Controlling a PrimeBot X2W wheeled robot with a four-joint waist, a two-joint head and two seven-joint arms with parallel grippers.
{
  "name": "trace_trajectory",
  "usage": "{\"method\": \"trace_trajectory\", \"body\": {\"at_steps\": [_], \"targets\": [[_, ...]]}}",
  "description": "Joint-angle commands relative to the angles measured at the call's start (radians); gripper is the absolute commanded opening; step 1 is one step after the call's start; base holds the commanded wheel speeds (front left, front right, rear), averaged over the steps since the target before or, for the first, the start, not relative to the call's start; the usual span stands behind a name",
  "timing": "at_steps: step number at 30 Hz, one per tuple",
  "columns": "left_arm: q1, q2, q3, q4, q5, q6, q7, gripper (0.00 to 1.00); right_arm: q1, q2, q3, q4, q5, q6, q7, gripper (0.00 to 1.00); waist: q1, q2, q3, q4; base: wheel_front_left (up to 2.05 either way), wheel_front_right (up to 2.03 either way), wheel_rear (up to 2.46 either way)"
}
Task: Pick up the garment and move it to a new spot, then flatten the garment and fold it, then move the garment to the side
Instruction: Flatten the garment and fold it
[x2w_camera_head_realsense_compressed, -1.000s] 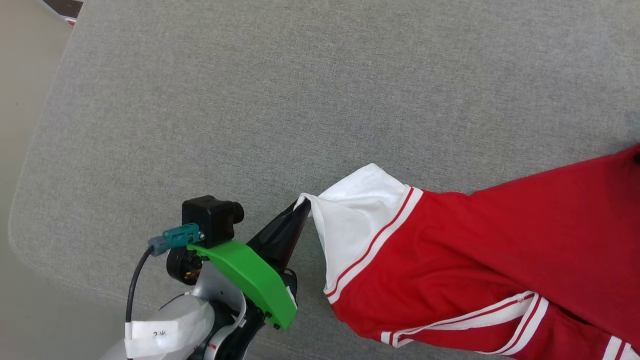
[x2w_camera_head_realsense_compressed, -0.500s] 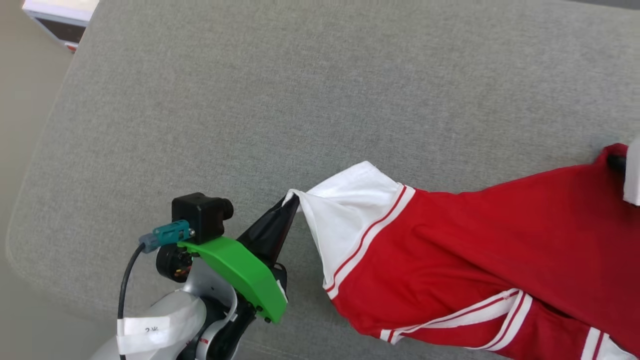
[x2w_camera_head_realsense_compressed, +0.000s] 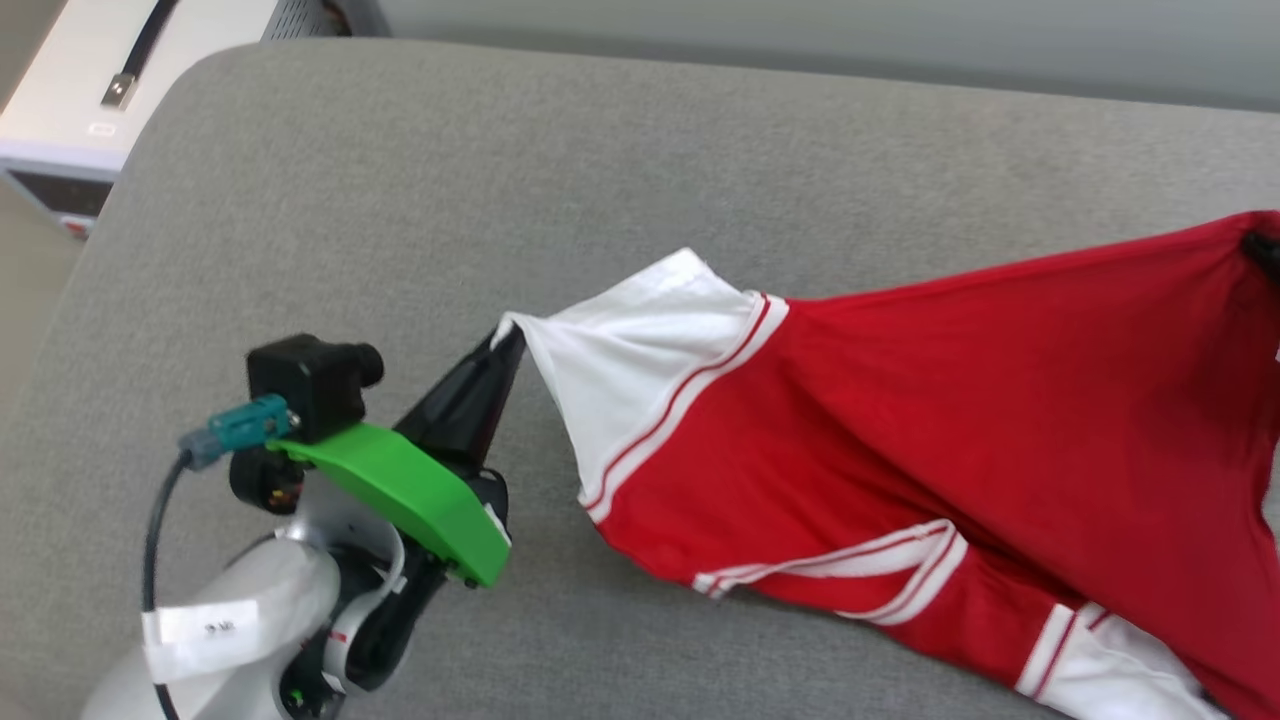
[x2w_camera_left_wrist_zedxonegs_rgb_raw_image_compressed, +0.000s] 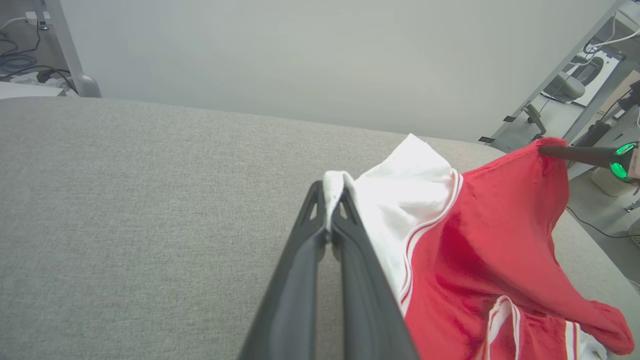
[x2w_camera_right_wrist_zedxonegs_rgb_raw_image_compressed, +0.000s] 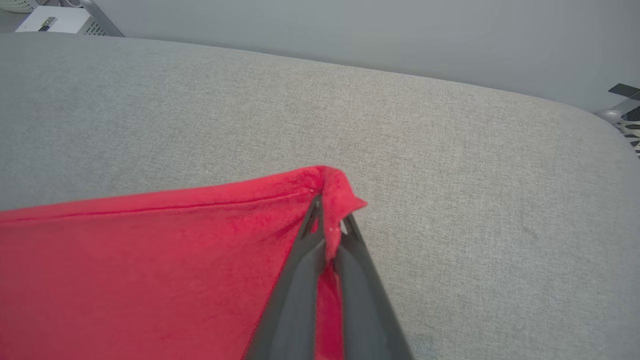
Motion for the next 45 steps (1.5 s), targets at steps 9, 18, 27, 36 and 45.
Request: {"method": "trace_trajectory", "body": {"at_steps": [9,18,27,36,45], "targets": [[-0.108,0.058,0.088,-0.022,-0.006,0.011,0.015,0.0,-0.024,-0.009,-0.029,-0.08,0.002,0.0,-0.041,0.0,0.0,0.0,-0.144,-0.143,0.0,0.0,0.0],[-0.237,0.101,0.163,-0.04,0.021,0.049,0.038,0.0,-0.047,0.0,-0.062,-0.207,-0.011,0.0,-0.025,0.0,0.0,0.0,-0.208,-0.218,0.0,0.0,0.0],[-0.404,0.147,0.233,-0.082,0.079,0.077,0.052,0.0,-0.083,0.029,-0.126,-0.337,-0.021,0.0,-0.016,0.0,0.0,0.0,-0.206,-0.263,0.0,0.0,0.0],[-0.506,0.2,0.254,-0.086,0.137,0.051,0.054,0.0,-0.139,0.045,-0.168,-0.366,-0.05,0.0,-0.068,0.0,0.0,0.0,-0.099,-0.27,0.0,0.0,0.0],[-0.7,0.239,0.259,0.004,0.181,-0.05,0.076,0.0,-0.296,0.039,-0.159,-0.311,-0.087,0.0,-0.152,0.0,0.0,0.0,0.089,-0.261,0.0,0.0,0.0]]}}
